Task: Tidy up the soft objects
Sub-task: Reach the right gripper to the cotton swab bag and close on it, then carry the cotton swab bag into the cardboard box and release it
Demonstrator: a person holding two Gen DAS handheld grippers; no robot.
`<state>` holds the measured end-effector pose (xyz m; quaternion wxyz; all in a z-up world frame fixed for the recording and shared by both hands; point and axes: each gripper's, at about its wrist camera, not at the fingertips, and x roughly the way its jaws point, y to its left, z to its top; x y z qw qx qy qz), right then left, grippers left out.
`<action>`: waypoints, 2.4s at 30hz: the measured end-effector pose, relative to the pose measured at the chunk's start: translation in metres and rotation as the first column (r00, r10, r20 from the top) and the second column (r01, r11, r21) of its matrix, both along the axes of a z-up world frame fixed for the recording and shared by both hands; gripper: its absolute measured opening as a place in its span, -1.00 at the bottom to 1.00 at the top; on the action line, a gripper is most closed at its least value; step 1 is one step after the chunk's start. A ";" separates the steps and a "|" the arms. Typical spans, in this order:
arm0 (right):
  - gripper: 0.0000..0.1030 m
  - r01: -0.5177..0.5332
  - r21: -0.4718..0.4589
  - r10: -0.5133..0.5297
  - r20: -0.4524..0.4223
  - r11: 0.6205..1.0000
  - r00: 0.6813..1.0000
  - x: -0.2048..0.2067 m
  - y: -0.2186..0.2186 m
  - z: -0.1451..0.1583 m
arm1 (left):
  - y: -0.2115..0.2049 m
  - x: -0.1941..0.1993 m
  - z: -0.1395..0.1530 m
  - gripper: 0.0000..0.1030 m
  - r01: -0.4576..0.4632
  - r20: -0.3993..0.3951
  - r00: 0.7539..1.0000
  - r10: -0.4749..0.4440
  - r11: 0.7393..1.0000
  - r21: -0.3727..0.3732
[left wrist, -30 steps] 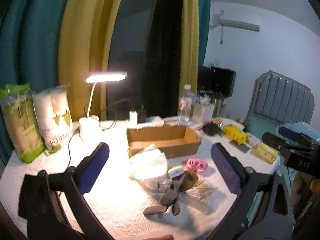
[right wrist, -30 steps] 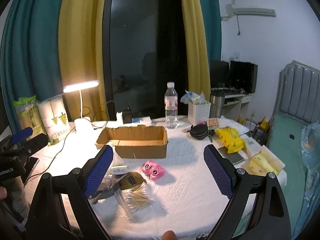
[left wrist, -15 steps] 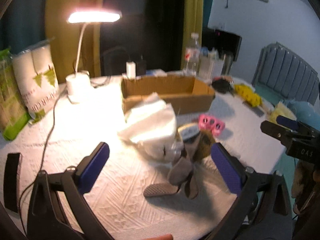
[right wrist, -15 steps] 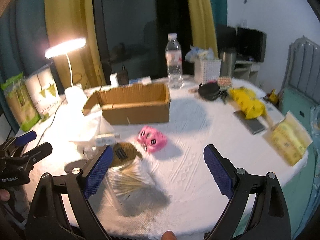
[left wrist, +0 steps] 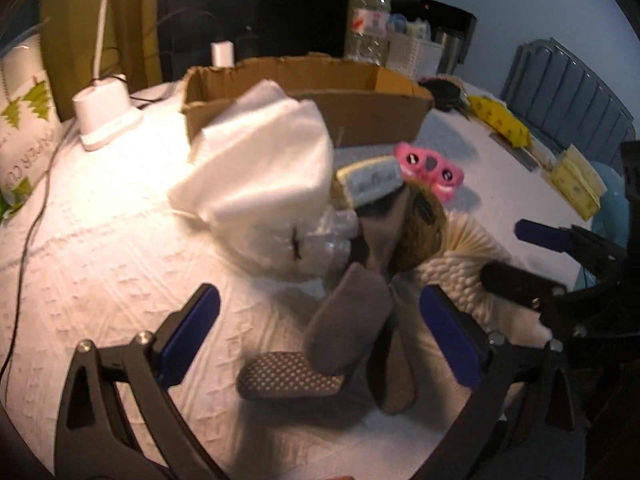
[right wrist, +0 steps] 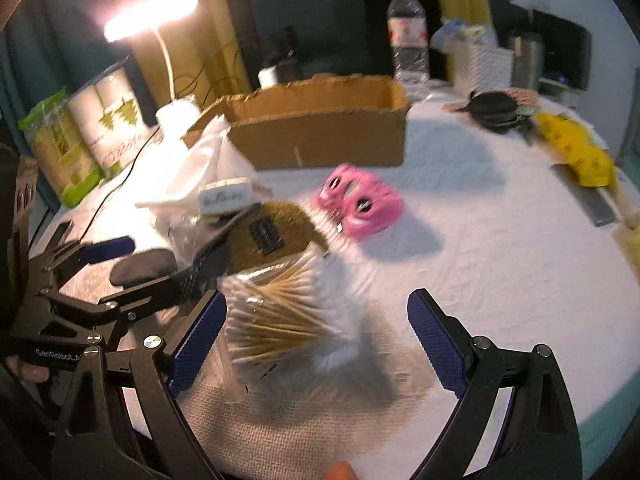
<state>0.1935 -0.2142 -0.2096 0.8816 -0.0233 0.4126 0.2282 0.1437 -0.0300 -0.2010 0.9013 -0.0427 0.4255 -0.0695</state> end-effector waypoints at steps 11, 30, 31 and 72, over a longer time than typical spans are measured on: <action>0.45 -0.043 0.094 0.049 -0.062 0.995 0.997 0.003 0.003 -0.020 | -0.017 0.003 -0.009 -0.45 0.106 -0.040 0.993 -0.108 0.993 -0.051; 0.38 0.032 0.102 -0.044 0.111 0.994 0.993 -0.011 -0.055 0.045 | -0.044 -0.020 0.072 -0.51 0.187 0.141 0.973 -0.180 0.982 -0.036; 0.38 0.035 0.105 -0.047 0.116 0.994 0.992 -0.010 -0.057 0.048 | -0.044 -0.020 0.077 -0.51 0.185 0.149 0.973 -0.178 0.982 -0.032; 0.39 -0.020 0.073 0.003 0.223 0.997 0.975 0.130 -0.022 0.092 | -0.003 0.126 0.108 -0.51 0.082 0.279 0.958 -0.061 0.995 -0.063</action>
